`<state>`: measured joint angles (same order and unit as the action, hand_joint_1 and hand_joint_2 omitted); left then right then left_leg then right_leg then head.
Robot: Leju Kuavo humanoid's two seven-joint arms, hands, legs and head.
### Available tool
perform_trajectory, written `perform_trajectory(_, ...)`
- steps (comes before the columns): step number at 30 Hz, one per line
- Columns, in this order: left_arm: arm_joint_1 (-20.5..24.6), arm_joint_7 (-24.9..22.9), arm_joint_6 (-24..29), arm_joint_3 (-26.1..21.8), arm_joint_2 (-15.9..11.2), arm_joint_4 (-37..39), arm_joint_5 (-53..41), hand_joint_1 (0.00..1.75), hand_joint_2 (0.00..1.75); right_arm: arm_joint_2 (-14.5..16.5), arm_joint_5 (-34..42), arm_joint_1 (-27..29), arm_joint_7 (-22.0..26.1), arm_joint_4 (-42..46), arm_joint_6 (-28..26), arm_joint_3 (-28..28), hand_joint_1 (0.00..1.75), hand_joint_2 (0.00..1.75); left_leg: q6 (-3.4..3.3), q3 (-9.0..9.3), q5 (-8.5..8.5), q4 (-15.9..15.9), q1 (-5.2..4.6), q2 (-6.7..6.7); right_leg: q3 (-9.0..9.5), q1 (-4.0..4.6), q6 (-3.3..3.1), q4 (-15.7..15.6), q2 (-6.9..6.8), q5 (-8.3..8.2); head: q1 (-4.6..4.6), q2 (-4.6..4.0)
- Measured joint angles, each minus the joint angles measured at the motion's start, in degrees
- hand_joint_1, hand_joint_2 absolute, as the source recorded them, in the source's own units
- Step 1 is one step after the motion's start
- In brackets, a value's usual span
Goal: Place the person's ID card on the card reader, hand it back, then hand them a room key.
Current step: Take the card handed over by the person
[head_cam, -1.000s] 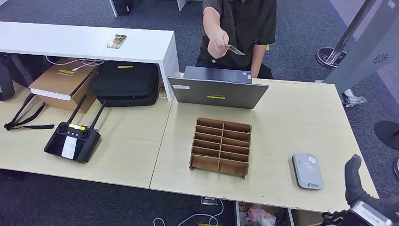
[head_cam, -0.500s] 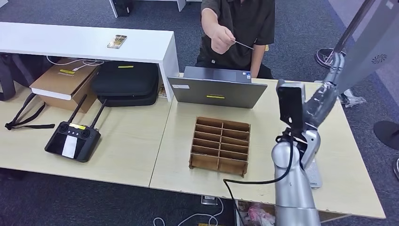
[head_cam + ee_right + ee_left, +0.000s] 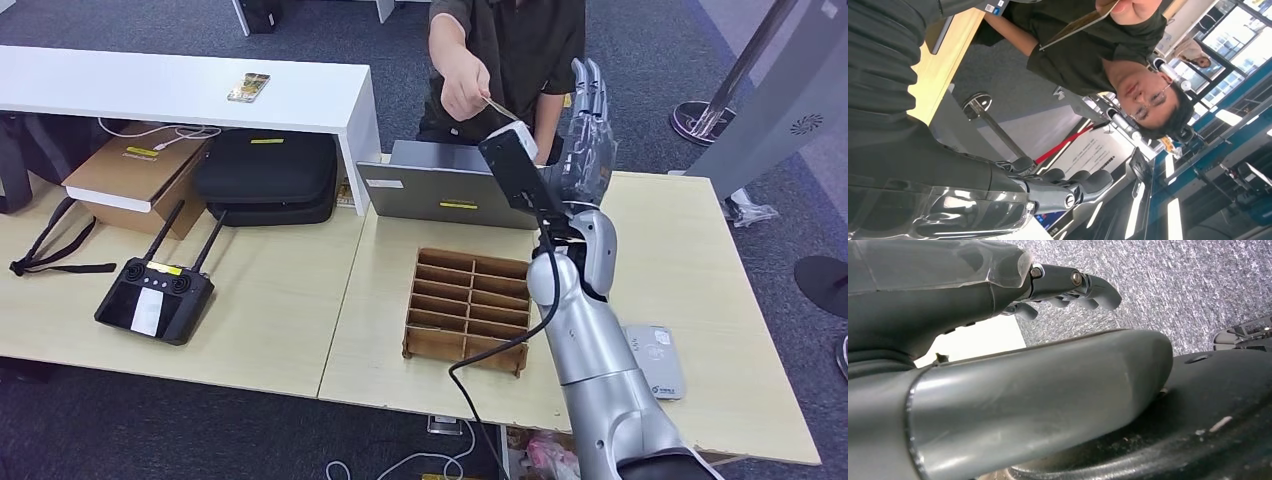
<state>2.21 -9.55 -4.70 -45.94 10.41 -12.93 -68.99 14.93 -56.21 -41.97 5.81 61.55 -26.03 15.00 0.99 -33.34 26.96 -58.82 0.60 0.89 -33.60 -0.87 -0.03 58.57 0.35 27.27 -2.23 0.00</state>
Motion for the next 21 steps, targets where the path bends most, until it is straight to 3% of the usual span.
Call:
perform_trajectory(5,0.04,0.40,0.08,-0.09,-0.16,-0.01,0.52,0.00,0.00,-0.01,-0.49,-0.84,-1.12,-1.63,2.02,0.84,0.00,1.75,0.00,0.00,0.00,0.00,0.00,-0.01,-0.01,0.00,0.00,0.00,0.01,0.00,0.00,0.00)
perform_trajectory(7,0.08,0.43,-0.10,-0.11,-0.26,-0.01,0.56,0.00,0.00,-0.09,-1.05,-2.01,-3.91,-2.93,7.92,1.52,0.00,1.75,0.00,0.01,0.00,0.00,0.01,-0.02,-0.02,0.01,0.00,0.01,0.02,0.00,0.00,0.00)
perform_trajectory(10,0.11,0.31,-0.61,-0.12,-0.49,0.00,0.57,0.00,0.00,-0.47,-1.77,-5.04,-8.71,-6.05,21.53,3.01,0.00,1.75,0.01,0.00,-0.01,0.00,0.02,-0.03,-0.05,0.01,-0.02,0.02,0.02,-0.02,0.00,0.00)
perform_trajectory(12,0.08,0.15,-0.74,-0.15,-0.61,-0.01,0.58,0.00,0.00,-0.68,-2.04,-6.90,-9.95,-7.90,26.07,3.88,0.00,1.75,0.02,-0.01,-0.02,0.00,0.02,0.02,-0.05,0.02,-0.03,0.02,-0.02,-0.02,0.00,0.00)
perform_trajectory(21,0.02,-0.08,-0.13,-0.34,-0.72,-0.01,0.58,0.00,0.00,-1.25,-0.86,-9.98,-9.76,-10.45,28.25,5.49,0.00,1.75,0.02,-0.02,-0.01,0.00,0.01,0.01,-0.05,0.01,-0.03,0.00,-0.01,-0.02,0.00,0.00)
